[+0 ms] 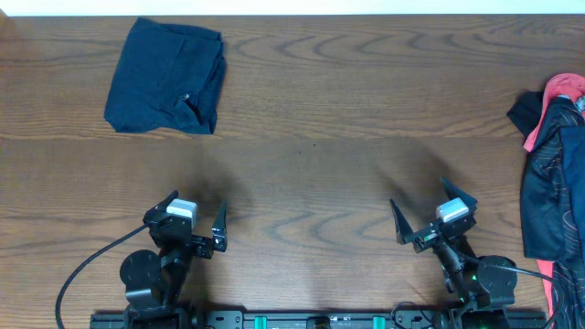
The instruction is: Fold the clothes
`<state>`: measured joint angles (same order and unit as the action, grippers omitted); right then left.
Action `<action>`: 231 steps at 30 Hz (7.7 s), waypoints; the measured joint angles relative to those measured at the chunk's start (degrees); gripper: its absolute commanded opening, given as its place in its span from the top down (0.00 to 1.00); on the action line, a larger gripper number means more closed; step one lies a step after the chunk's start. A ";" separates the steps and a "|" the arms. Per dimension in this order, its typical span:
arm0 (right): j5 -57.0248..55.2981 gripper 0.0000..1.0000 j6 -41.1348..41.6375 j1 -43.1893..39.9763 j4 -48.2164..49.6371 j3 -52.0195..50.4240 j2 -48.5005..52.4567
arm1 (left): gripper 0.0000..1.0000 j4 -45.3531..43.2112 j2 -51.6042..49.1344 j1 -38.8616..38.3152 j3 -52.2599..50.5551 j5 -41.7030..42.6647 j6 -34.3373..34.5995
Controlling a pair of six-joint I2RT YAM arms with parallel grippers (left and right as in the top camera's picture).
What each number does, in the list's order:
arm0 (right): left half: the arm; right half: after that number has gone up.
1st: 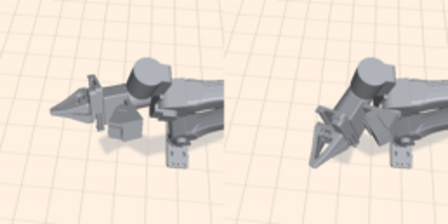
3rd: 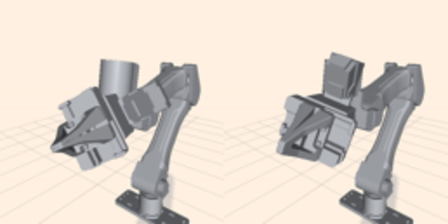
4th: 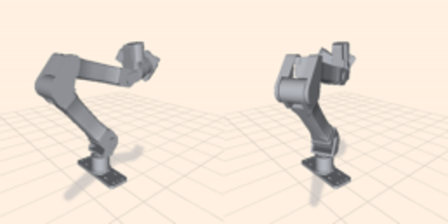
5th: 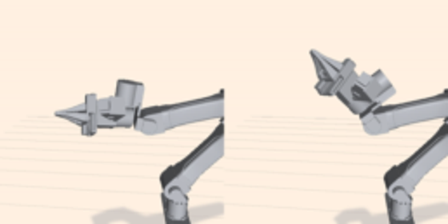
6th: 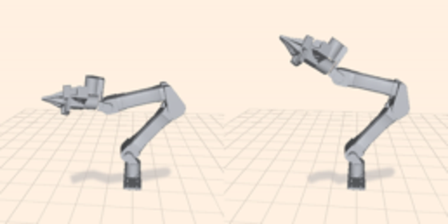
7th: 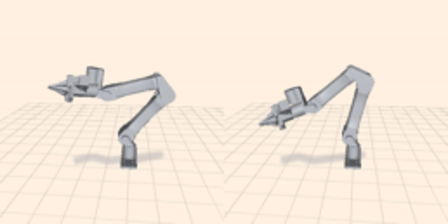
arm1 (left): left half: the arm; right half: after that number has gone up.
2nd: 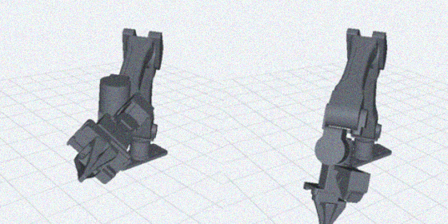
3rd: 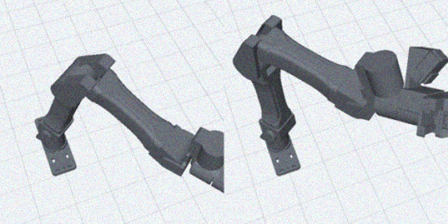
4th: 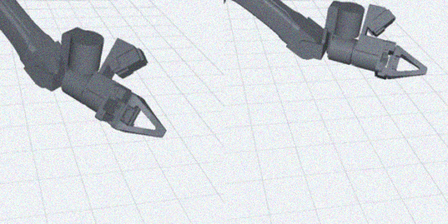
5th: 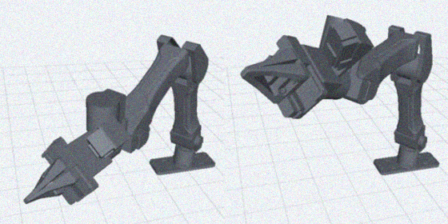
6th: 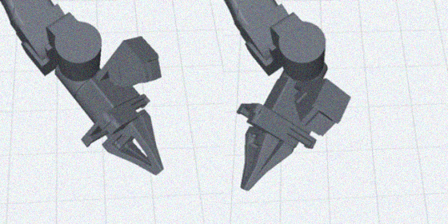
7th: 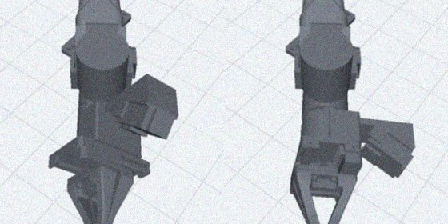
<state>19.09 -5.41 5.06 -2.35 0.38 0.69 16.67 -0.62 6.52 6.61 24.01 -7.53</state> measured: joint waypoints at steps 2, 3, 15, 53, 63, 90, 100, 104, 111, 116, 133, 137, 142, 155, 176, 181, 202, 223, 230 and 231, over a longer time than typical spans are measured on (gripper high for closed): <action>0.02 0.01 -0.02 0.00 0.00 0.00 0.00 | 0.02 0.00 0.00 0.00 0.00 0.00 0.00; 0.00 0.01 0.00 0.00 0.00 0.00 0.00 | 0.02 0.00 0.00 0.00 0.00 0.00 0.00; 0.00 0.01 0.00 0.00 0.00 0.00 0.00 | 0.02 0.00 0.00 0.00 0.00 0.00 0.00; 5.44 0.01 13.97 0.00 -12.44 20.85 15.26 | 0.02 5.46 -12.13 0.00 15.34 11.85 15.93; 4.81 0.01 12.55 0.00 -25.90 39.93 50.77 | 0.02 33.83 -51.54 -0.20 44.35 11.98 12.90; -11.65 0.07 23.71 -26.73 -28.61 69.20 84.48 | 0.02 38.23 -66.99 -9.35 54.77 15.69 4.48; -19.93 0.13 23.30 -36.28 -26.36 79.19 105.11 | 0.02 35.47 -58.38 -10.71 54.93 15.69 4.07; -21.14 0.20 22.40 -39.93 -25.46 79.78 110.09 | 0.02 36.76 -57.55 -10.71 54.93 15.67 4.07; -21.92 0.29 21.42 -44.76 -25.22 79.93 115.10 | 0.02 37.22 -57.55 -10.71 54.93 15.67 4.07; -21.99 0.17 21.40 -45.00 -25.24 80.43 115.97 | 0.02 37.07 -57.55 -10.71 54.93 15.67 4.07; -28.81 0.42 19.10 -43.28 -26.69 80.54 116.80 | 0.02 37.07 -57.55 -10.71 54.93 15.67 4.07; -30.10 0.29 19.23 -43.17 -26.64 80.54 116.85 | 0.02 37.07 -57.55 -10.71 54.93 15.67 4.07; -28.76 0.31 16.13 -42.80 -25.68 80.56 116.85 | 0.02 37.07 -57.55 -10.71 54.93 15.67 4.07; -40.02 0.35 15.04 -35.39 -25.16 81.05 117.07 | 0.02 37.05 -57.55 -10.71 54.93 15.67 4.07; -35.71 0.29 15.91 -41.13 -26.95 81.22 117.07 | 0.02 37.05 -57.55 -10.71 54.93 15.69 4.09; -31.82 0.25 13.00 -41.88 -26.93 81.22 117.07 | 0.02 37.09 -57.55 -10.71 54.93 15.69 4.07; -10.25 0.23 4.57 -53.40 -26.53 81.46 116.48 | 0.02 37.00 -57.55 -10.71 54.93 15.69 4.07; -25.59 0.42 9.40 -45.42 -24.83 81.61 116.48 | 0.02 36.70 -57.55 -10.71 54.93 15.69 4.07; -27.65 0.87 11.47 -45.31 -25.20 81.61 116.48 | 0.02 36.70 -57.55 -10.71 54.93 15.69 4.07; -27.50 0.92 12.20 -45.31 -25.29 81.61 116.45 | 0.02 36.70 -57.55 -10.71 54.93 15.69 4.07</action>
<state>-8.40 6.79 -40.25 -27.64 82.00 117.14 53.36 -58.17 -4.19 61.54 39.70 -3.46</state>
